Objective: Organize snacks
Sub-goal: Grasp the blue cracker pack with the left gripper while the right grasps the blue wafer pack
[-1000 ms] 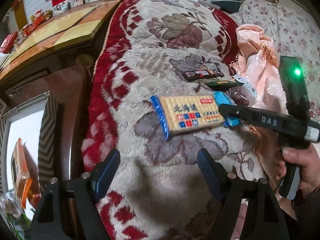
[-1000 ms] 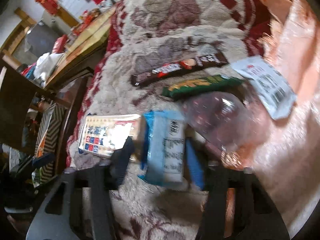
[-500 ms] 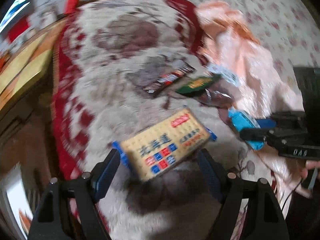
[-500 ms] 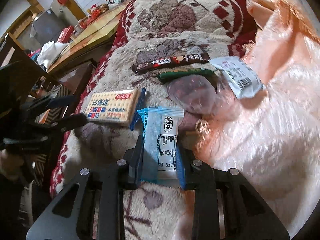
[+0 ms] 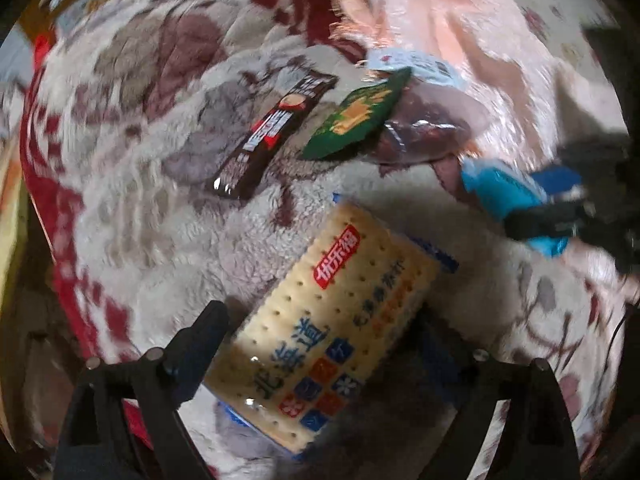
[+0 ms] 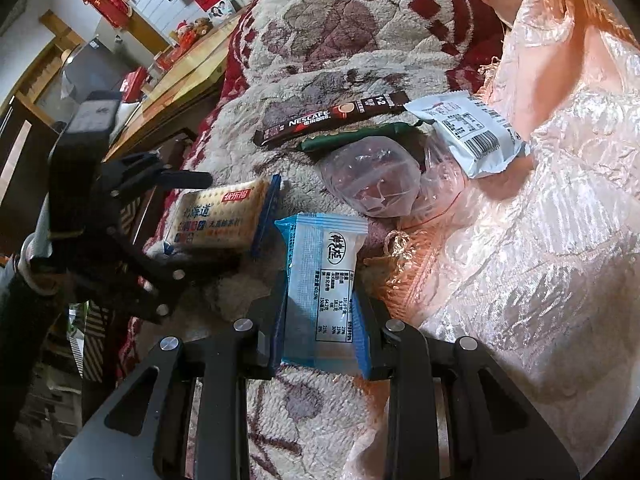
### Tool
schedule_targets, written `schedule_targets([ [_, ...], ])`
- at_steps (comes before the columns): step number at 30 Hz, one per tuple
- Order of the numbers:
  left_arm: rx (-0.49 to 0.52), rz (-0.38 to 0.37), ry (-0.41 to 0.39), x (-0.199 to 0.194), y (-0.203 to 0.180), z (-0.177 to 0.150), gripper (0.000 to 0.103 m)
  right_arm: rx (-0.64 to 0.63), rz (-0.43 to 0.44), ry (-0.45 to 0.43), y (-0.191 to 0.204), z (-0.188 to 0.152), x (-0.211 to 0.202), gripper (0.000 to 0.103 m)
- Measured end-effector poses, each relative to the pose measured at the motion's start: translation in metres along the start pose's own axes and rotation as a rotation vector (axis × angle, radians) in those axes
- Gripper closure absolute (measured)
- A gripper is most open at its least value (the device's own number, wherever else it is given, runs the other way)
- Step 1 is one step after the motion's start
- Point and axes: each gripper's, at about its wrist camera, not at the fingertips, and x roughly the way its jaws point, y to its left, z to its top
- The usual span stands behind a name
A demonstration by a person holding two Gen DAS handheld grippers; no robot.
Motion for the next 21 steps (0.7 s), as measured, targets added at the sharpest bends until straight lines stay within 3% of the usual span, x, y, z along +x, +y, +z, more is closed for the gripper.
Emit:
schedule_targets([
  [7,-0.166,-0.016,-0.08,-0.026,-0.005,-0.038,0.045,-0.049,0.004,-0.005,0.015,-0.003,-0.003,0.076],
  [11,-0.224,0.041,-0.139,-0.045,-0.017,-0.058,0.045,-0.07,0.014,-0.013,0.027,-0.006,-0.008,0.076],
  [14,-0.305,0.007,-0.109,-0.048,-0.013,-0.064,0.045,-0.071,0.015,-0.014,0.035,-0.011,-0.011,0.076],
  [17,-0.28,0.042,-0.097,-0.046,-0.018,-0.063,0.044,-0.074,0.015,-0.018,0.038,-0.015,-0.016,0.076],
  [21,-0.313,0.026,-0.072,-0.044,-0.017,-0.055,0.02,-0.049,0.013,-0.017,0.031,-0.018,-0.018,0.076],
])
